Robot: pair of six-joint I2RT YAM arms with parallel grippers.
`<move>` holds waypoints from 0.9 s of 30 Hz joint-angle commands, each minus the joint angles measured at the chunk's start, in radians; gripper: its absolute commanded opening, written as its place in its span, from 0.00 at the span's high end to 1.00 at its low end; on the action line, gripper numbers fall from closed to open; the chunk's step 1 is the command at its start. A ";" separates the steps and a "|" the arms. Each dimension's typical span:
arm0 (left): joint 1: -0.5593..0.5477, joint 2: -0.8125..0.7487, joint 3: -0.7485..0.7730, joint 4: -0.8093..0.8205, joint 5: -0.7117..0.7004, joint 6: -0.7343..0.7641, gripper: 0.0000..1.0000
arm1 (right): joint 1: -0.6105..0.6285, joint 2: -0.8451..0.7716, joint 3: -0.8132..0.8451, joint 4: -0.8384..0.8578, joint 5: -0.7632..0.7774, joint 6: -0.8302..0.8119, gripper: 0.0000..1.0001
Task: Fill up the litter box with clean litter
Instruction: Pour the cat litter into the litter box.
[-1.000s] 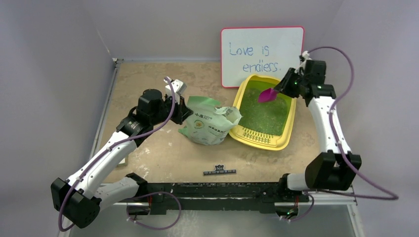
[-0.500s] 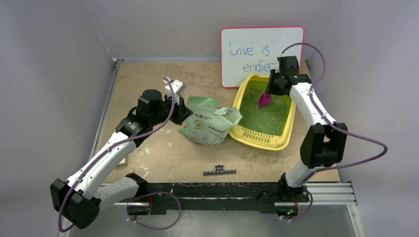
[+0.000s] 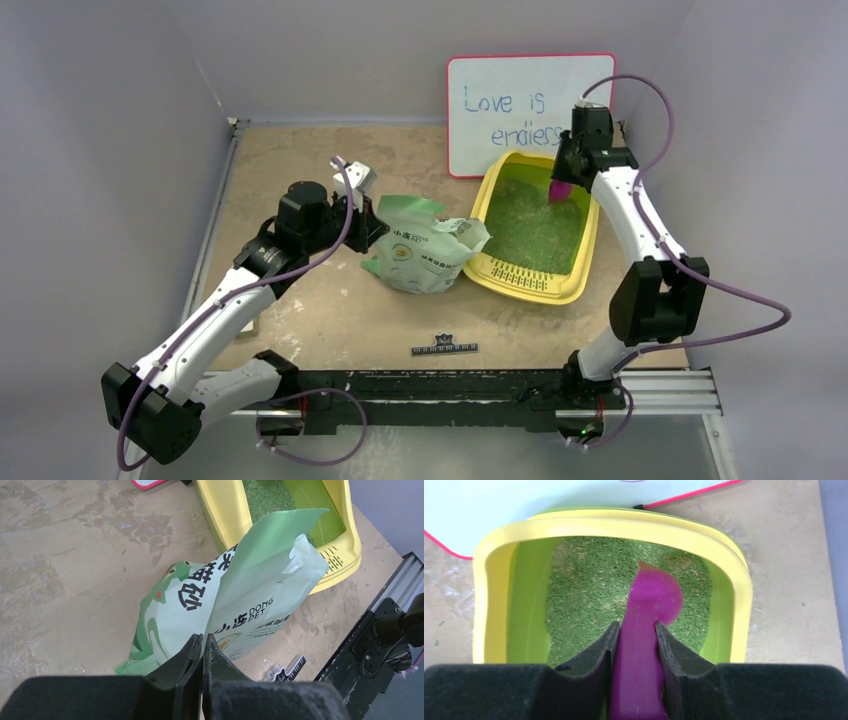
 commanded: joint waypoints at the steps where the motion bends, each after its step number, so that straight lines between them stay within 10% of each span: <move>1: 0.003 -0.018 0.030 0.098 0.010 -0.015 1.00 | -0.001 -0.004 0.061 0.064 -0.081 0.044 1.00; 14: 0.003 -0.042 0.029 0.055 0.000 0.001 1.00 | 0.002 0.079 0.096 0.082 -0.232 0.135 1.00; 27: 0.004 -0.010 0.024 0.105 0.016 -0.011 1.00 | 0.002 -0.309 -0.107 -0.070 -0.300 0.127 1.00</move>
